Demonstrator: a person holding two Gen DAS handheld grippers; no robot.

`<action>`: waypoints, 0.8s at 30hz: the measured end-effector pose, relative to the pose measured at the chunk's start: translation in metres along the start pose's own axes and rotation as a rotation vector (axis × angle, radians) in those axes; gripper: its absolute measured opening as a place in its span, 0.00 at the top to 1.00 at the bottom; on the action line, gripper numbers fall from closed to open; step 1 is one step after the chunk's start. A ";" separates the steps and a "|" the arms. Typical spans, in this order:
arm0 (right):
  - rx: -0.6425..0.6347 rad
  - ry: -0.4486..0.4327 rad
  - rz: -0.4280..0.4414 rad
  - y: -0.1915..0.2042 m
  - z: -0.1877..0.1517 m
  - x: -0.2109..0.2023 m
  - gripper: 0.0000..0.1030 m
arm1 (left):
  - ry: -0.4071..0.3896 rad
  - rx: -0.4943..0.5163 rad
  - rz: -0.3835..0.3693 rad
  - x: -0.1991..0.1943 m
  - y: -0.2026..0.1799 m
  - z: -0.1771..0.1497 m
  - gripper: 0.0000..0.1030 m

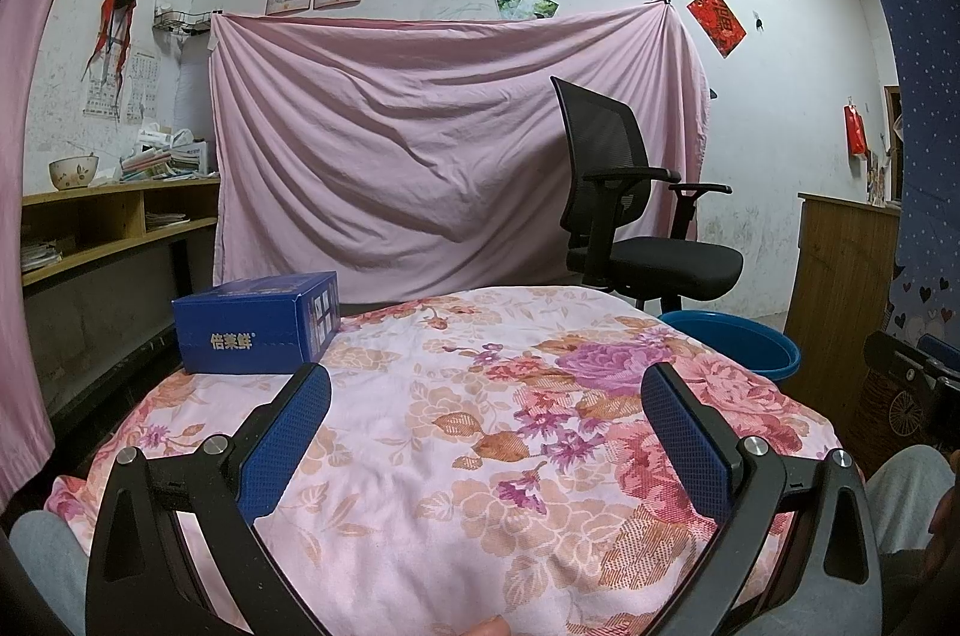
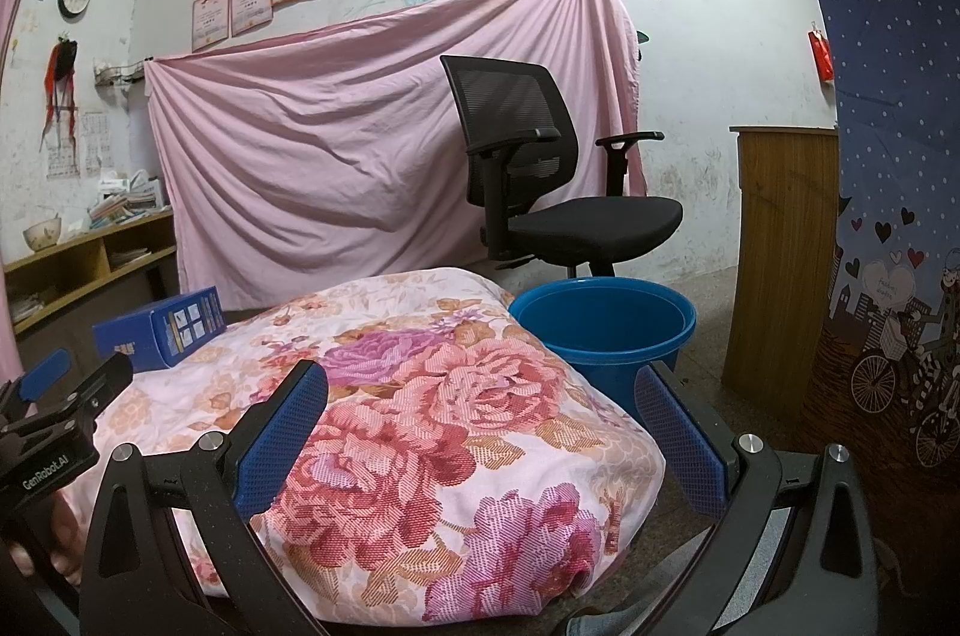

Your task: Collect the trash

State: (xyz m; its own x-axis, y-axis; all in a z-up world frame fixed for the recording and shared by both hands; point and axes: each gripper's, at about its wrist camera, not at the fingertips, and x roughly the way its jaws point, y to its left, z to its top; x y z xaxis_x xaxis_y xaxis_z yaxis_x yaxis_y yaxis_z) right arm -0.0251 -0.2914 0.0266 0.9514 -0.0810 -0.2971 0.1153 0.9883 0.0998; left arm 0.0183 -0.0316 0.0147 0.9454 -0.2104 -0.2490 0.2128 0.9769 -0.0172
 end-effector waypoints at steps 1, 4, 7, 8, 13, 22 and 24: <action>0.000 0.000 0.000 0.000 0.000 0.000 0.00 | 0.000 0.000 0.000 0.000 0.000 0.000 0.01; 0.000 0.000 0.000 0.000 0.000 0.000 0.00 | -0.001 0.000 0.000 0.000 0.001 0.001 0.01; 0.000 0.000 0.000 0.000 0.000 0.000 0.00 | -0.001 0.000 -0.002 0.000 0.001 0.001 0.01; 0.000 0.000 0.000 0.000 0.000 0.000 0.00 | -0.002 0.001 -0.001 0.000 0.001 0.001 0.01; 0.001 -0.001 0.000 0.000 0.000 0.000 0.00 | -0.001 0.000 -0.003 0.001 0.002 0.002 0.01; 0.001 0.000 0.000 0.000 -0.001 0.000 0.00 | -0.002 0.005 -0.005 0.001 0.005 0.004 0.01; 0.002 -0.001 0.000 0.000 -0.001 0.000 0.00 | -0.003 0.004 -0.005 0.001 0.004 0.003 0.01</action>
State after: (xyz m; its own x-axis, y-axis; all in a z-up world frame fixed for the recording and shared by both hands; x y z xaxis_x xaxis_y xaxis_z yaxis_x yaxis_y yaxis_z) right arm -0.0251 -0.2916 0.0258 0.9517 -0.0808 -0.2962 0.1156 0.9881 0.1017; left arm 0.0205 -0.0276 0.0175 0.9449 -0.2153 -0.2464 0.2184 0.9757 -0.0149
